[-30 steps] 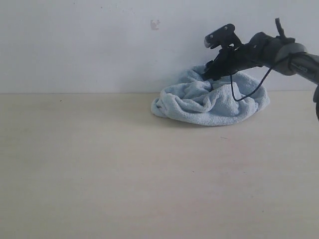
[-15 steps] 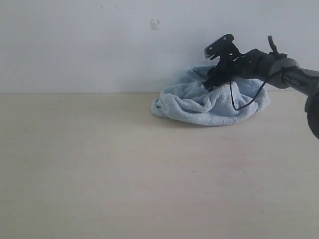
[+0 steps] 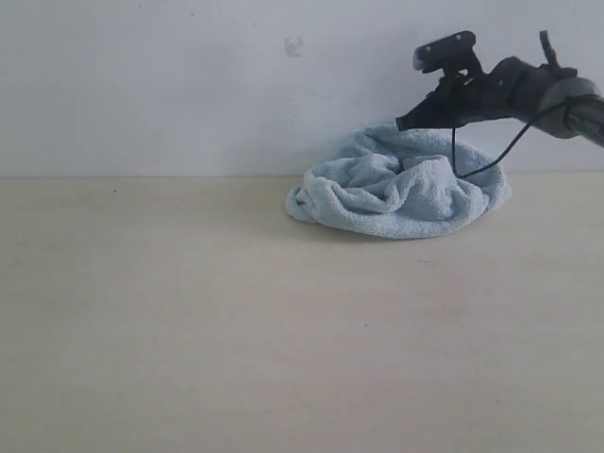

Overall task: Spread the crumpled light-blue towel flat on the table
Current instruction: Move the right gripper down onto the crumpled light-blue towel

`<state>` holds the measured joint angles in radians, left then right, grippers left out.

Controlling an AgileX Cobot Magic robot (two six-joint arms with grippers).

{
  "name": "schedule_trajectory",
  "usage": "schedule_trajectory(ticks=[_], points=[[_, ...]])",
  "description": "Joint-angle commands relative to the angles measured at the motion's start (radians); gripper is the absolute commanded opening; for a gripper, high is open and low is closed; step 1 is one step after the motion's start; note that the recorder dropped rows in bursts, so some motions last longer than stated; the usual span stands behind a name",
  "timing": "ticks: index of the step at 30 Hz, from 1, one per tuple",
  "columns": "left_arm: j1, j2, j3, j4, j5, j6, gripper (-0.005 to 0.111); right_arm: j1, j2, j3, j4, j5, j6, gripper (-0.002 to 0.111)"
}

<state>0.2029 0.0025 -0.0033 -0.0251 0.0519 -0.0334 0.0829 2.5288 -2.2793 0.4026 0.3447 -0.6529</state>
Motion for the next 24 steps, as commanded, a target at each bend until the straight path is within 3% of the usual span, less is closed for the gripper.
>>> schedule_trajectory(ticks=[1, 3, 5, 7, 8, 9, 13, 14, 19, 24], points=[[-0.003, -0.002, 0.003, 0.0, 0.001, 0.005, 0.004, -0.032, -0.045, -0.005, -0.001, 0.231, 0.1, 0.002], [-0.003, -0.002, 0.003, 0.0, 0.001, 0.005, 0.004, -0.039, -0.042, -0.005, -0.001, 0.343, 0.119, 0.014], [-0.003, -0.002, 0.003, 0.0, 0.001, 0.005, 0.004, -0.039, -0.038, -0.001, -0.005, 0.419, 0.119, 0.036], [-0.003, -0.002, 0.003, 0.0, 0.001, 0.005, 0.004, -0.039, -0.038, -0.001, -0.007, 0.462, 0.119, 0.065], [-0.003, -0.002, 0.003, 0.0, 0.001, 0.005, 0.004, -0.039, -0.038, -0.001, -0.007, 0.47, 0.125, 0.068], [-0.003, -0.002, 0.003, 0.0, 0.001, 0.005, 0.004, -0.039, -0.038, -0.001, -0.009, 0.483, 0.126, 0.065], [-0.003, -0.002, 0.003, 0.0, 0.001, 0.005, 0.004, -0.039, -0.038, -0.001, -0.012, 0.594, 0.131, 0.025], [-0.003, -0.002, 0.003, 0.0, 0.001, 0.005, 0.004, -0.039, -0.038, -0.001, -0.012, 0.619, 0.131, 0.021], [-0.003, -0.002, 0.003, 0.0, 0.001, 0.005, 0.004, -0.037, -0.038, -0.001, -0.012, 0.736, 0.146, 0.036], [-0.003, -0.002, 0.003, 0.0, 0.001, 0.005, 0.004, -0.023, -0.038, -0.001, 0.033, 0.855, 0.149, 0.03]])
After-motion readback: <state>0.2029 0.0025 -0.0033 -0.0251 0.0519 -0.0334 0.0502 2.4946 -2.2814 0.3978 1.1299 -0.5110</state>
